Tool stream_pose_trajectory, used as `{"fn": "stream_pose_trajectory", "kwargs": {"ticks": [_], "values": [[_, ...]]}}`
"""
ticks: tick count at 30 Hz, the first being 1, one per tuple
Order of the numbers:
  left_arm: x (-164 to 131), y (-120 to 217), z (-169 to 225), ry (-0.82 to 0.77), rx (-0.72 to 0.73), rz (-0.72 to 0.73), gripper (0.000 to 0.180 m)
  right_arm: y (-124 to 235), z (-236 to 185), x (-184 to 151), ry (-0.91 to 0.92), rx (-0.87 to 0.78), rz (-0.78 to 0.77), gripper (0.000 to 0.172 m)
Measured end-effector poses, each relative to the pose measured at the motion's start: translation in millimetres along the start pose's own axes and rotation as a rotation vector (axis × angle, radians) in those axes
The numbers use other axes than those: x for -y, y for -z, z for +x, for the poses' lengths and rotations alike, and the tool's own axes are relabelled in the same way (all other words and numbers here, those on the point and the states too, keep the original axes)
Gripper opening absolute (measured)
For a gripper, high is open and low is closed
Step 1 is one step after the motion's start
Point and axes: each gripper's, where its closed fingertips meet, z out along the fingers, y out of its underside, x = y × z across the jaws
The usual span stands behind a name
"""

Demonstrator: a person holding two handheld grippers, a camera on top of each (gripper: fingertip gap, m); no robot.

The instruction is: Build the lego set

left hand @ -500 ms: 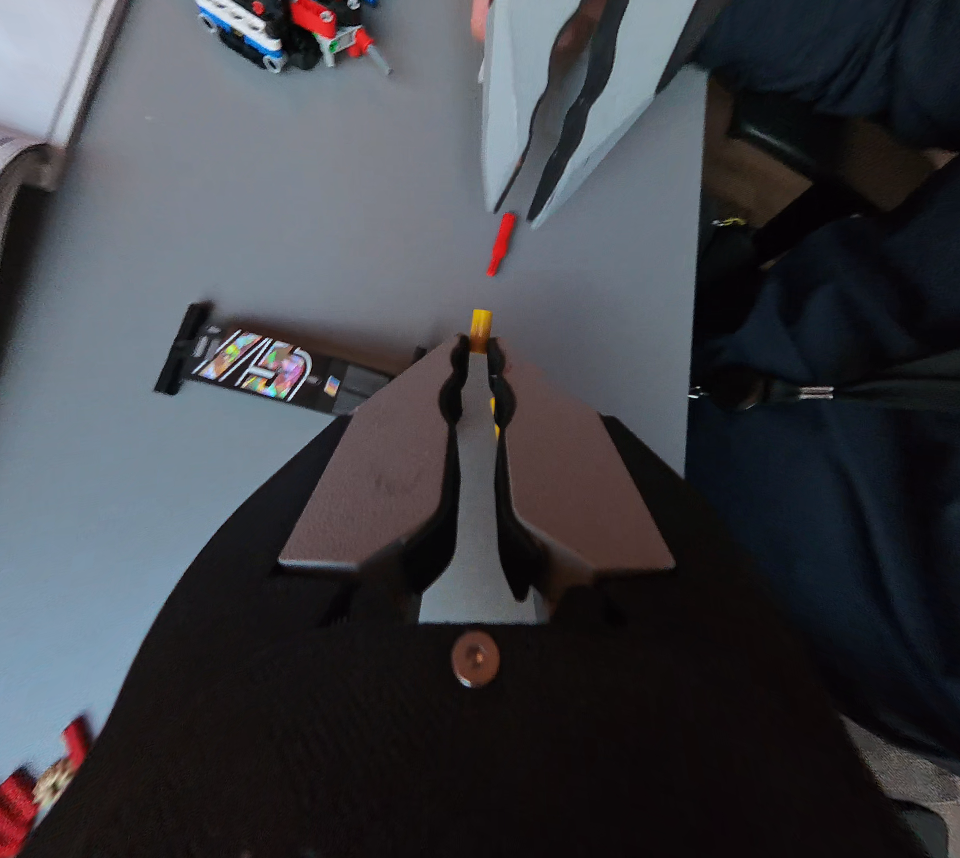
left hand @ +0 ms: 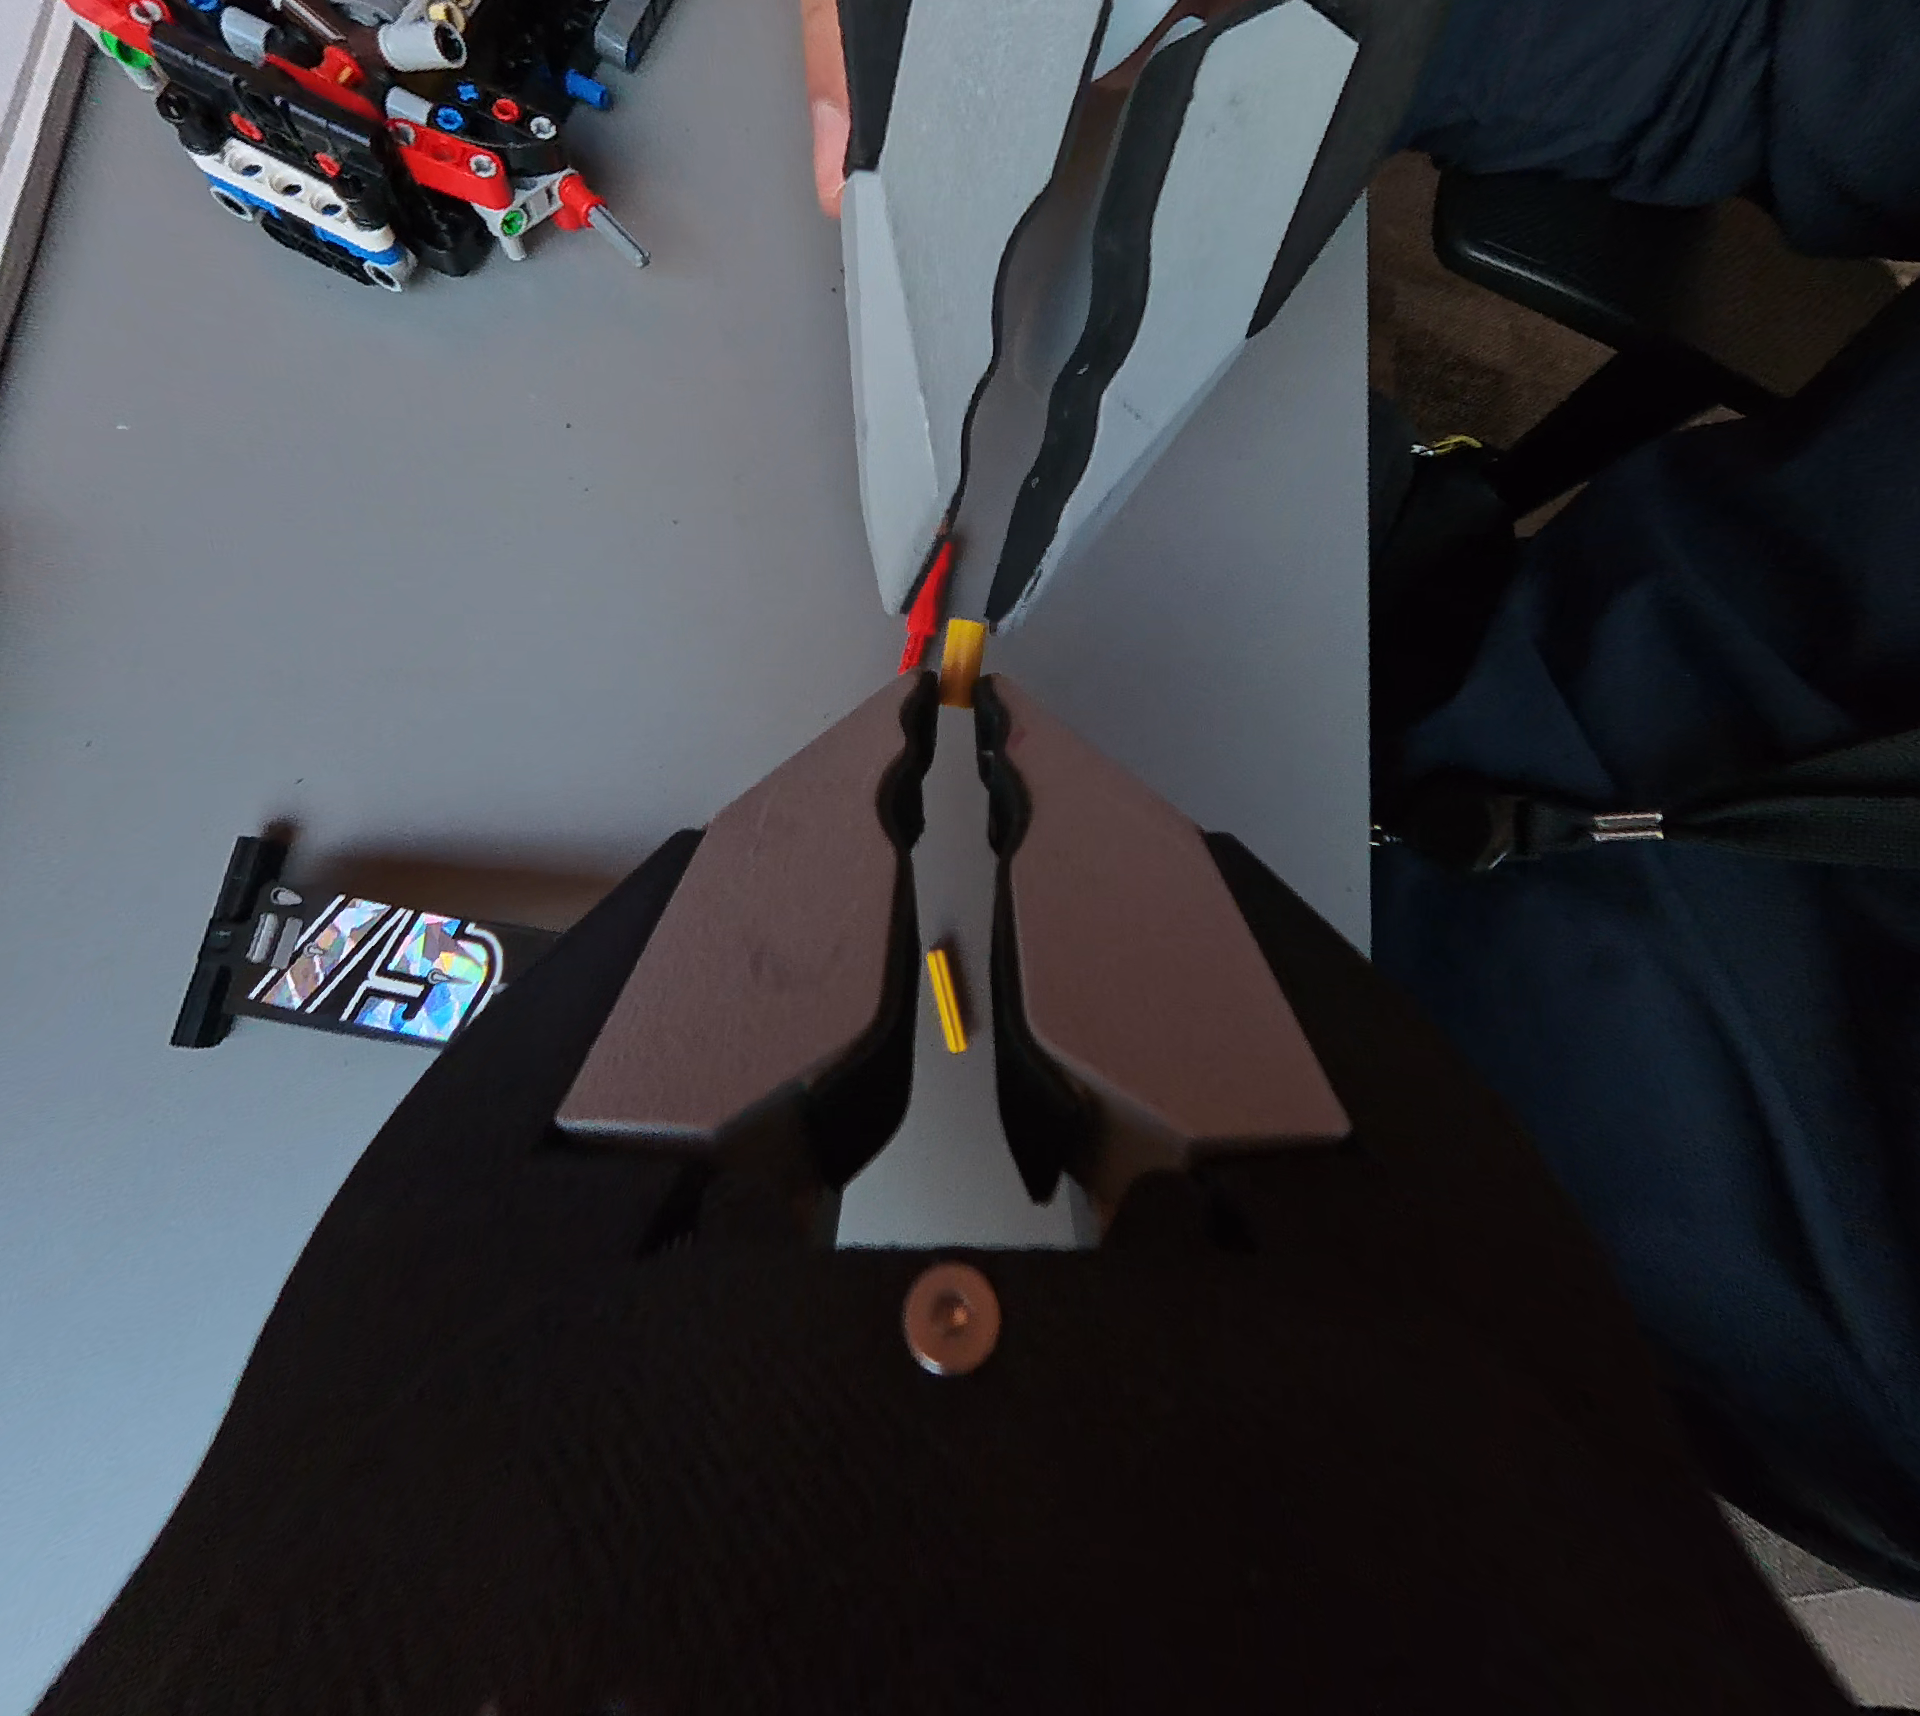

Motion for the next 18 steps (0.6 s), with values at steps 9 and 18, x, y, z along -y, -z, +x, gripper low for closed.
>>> {"fn": "stream_pose_trajectory", "kwargs": {"ticks": [9,18], "values": [[1.1,0.0,1.1,-0.002,0.007,0.012,0.004,-4.3,-2.2,-5.7,0.017,0.003,-0.035,0.009],[6.2,-1.0,2.9,-0.013,0.03,0.02,0.004,-7.5,-3.7,-3.7,0.017,0.007,-0.025,0.015]]}}
